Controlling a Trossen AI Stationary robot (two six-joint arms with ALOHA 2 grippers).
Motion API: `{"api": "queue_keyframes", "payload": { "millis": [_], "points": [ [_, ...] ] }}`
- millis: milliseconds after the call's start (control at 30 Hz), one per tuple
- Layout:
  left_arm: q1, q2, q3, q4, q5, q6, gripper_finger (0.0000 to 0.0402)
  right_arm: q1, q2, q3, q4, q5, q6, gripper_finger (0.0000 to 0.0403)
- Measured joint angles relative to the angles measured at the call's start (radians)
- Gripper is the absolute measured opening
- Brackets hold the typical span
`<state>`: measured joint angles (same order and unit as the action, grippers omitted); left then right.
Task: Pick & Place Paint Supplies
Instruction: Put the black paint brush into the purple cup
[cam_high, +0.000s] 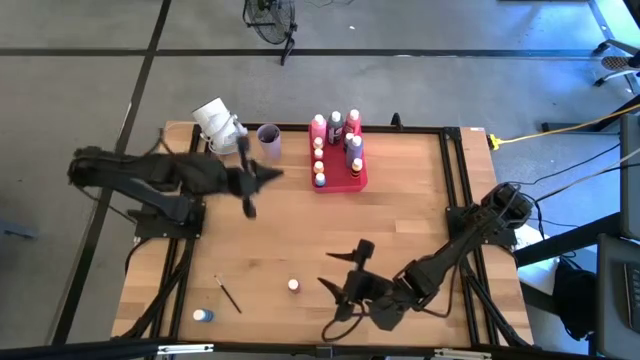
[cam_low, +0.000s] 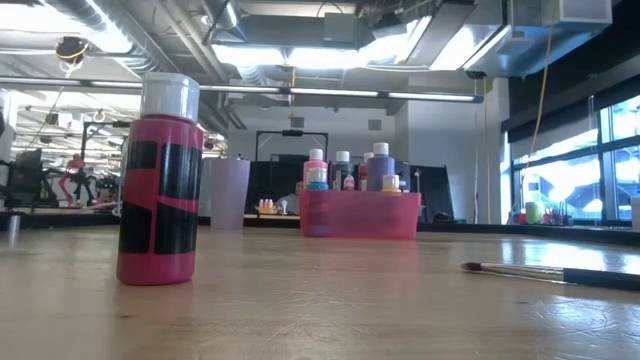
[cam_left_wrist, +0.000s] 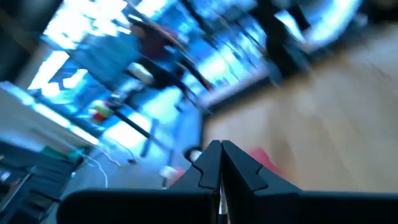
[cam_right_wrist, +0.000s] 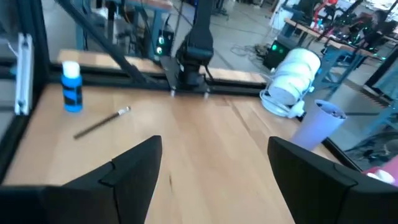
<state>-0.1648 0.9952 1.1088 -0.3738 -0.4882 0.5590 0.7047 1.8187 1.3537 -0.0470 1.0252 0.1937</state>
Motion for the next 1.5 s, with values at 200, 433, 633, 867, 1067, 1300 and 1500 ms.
{"api": "queue_keyframes", "payload": {
  "millis": [200,433,633,867,1067,1300,1500],
  "points": [
    [0.251,-0.186,-0.319,0.499,0.212,-0.049,0.0002,-0.033,0.000,0.000,-0.106,-0.005,0.021,0.0298],
    [0.499,-0.243,-0.623,1.012,0.237,-0.223,0.0002,-0.063,0.000,0.000,-0.190,-0.006,0.142,0.0298],
    [0.673,-0.188,-0.755,1.191,0.195,-0.349,0.0002,-0.082,0.000,0.000,-0.206,-0.006,0.166,0.0298],
    [0.786,-0.031,-0.801,1.323,0.217,-0.482,0.0003,-0.123,0.001,-0.001,-0.309,-0.009,0.228,0.0298],
    [0.810,0.139,-0.801,1.458,0.226,-0.501,0.0003,-0.157,0.022,-0.002,-0.350,-0.011,0.270,0.0298],
    [0.841,0.296,-0.800,1.596,0.220,-0.520,0.0003,-0.185,0.061,-0.002,-0.346,-0.068,0.270,0.0298],
    [0.870,0.398,-0.800,1.647,0.238,-0.546,0.0003,-0.188,0.067,-0.002,-0.334,-0.068,0.268,0.0298]
  ]
}}
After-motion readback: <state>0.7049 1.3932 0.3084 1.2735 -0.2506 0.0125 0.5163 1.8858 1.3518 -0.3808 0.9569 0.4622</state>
